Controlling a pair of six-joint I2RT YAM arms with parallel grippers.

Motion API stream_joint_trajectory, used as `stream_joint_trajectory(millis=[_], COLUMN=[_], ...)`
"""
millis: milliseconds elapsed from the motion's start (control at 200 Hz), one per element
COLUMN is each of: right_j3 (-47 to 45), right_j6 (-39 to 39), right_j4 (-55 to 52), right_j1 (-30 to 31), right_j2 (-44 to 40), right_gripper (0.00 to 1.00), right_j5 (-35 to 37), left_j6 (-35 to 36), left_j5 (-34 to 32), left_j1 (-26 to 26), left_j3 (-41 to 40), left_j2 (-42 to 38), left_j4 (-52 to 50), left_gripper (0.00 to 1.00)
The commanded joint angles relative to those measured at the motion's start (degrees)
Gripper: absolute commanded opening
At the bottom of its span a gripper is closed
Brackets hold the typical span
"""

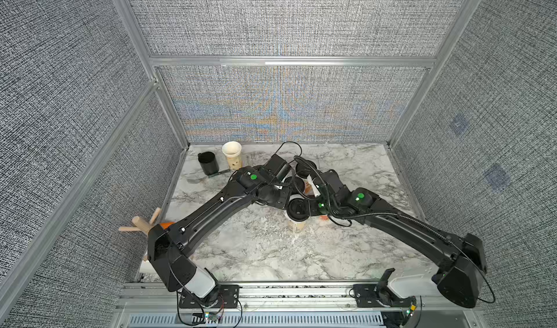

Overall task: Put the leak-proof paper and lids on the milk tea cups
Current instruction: Secure the cup lid on the cup.

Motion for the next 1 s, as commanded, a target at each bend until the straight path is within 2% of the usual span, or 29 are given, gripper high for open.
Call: stream_joint_trajectory(millis=[0,651,996], right_j3=[-0.9,-1.9,-3.5], right_j6=[-0.4,-0.3,-0.3], right_j4=[-10.1,-9.9,-11.4], right_j1=[0.2,0.8,1.0], right_j2=[0.5,0.0,0.0], right_gripper=[0.38,0.37,0.37], right_j5=[0.5,0.4,0.0], left_j6=[-0.5,-1.6,-4.1], left_j5=[0.8,1.6,4.7], left_j1=[0.1,0.3,0.3], left_j3=[-0.9,-4.7,-13.6], left_j2=[0.8,2.4,-0.5], left_j4=[1.8,5.8,7.7], left_gripper=[0.60,0.58,0.55])
